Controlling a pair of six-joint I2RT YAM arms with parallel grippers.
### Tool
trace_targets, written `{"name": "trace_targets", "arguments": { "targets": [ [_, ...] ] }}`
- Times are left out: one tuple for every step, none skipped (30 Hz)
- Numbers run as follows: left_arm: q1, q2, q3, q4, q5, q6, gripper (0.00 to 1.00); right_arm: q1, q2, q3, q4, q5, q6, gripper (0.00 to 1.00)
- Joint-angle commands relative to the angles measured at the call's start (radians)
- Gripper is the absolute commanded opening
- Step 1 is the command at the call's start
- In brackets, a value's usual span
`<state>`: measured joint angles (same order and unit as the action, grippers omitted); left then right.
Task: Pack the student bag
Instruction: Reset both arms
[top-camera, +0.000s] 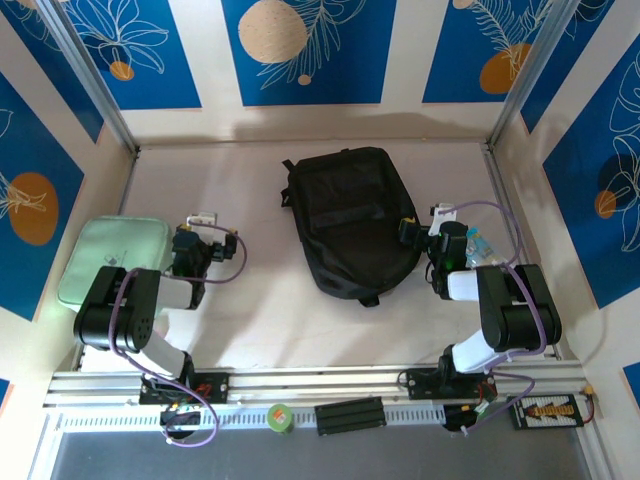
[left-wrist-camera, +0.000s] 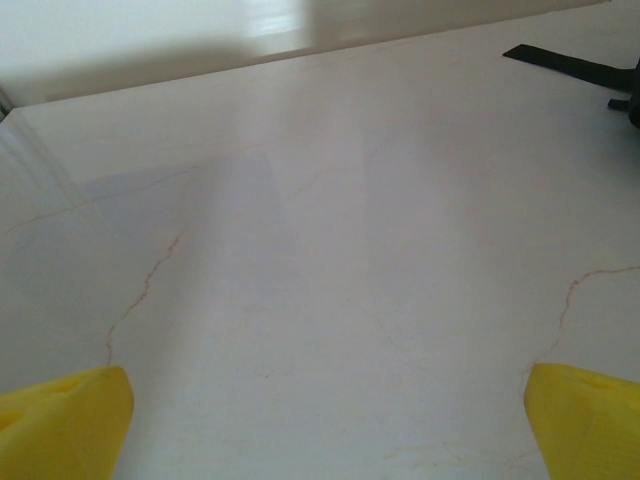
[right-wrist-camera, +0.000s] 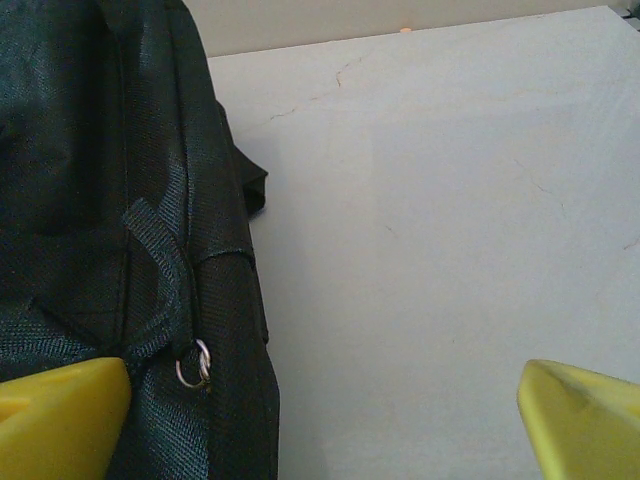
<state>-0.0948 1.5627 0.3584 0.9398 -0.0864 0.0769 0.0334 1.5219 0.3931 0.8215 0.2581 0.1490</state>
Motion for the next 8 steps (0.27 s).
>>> {"name": "trace_targets", "arguments": {
  "targets": [
    [0.015,0.006,0.024,-0.013,0.028,-0.017,1.0,0.0,0.003,0.006,0.022,0.01,-0.017,0.99],
    [0.015,0.007,0.03,-0.022,0.028,-0.019,1.0,0.0,0.003,0.005,0.022,0.01,-0.017,0.99],
    [0.016,0.008,0.032,-0.024,0.032,-0.02,1.0,0.0,0.003,0.005,0.022,0.01,-0.017,0.99],
    [0.017,0.007,0.03,-0.025,0.034,-0.022,1.0,0.0,0.003,0.005,0.022,0.01,-0.017,0.99],
    [0.018,0.005,0.029,-0.024,0.035,-0.022,1.0,0.001,0.004,0.006,0.022,0.01,-0.017,0.99],
    [0.018,0.005,0.026,-0.02,0.035,-0.023,1.0,0.0,0.003,0.006,0.022,0.01,-0.017,0.99],
    [0.02,0.005,0.024,-0.014,0.034,-0.023,1.0,0.0,0.001,0.004,0.023,0.009,-0.017,0.99],
    [0.019,0.005,0.023,-0.012,0.034,-0.023,1.0,0.0,0.001,0.001,0.028,0.011,-0.017,0.99]
  ]
}}
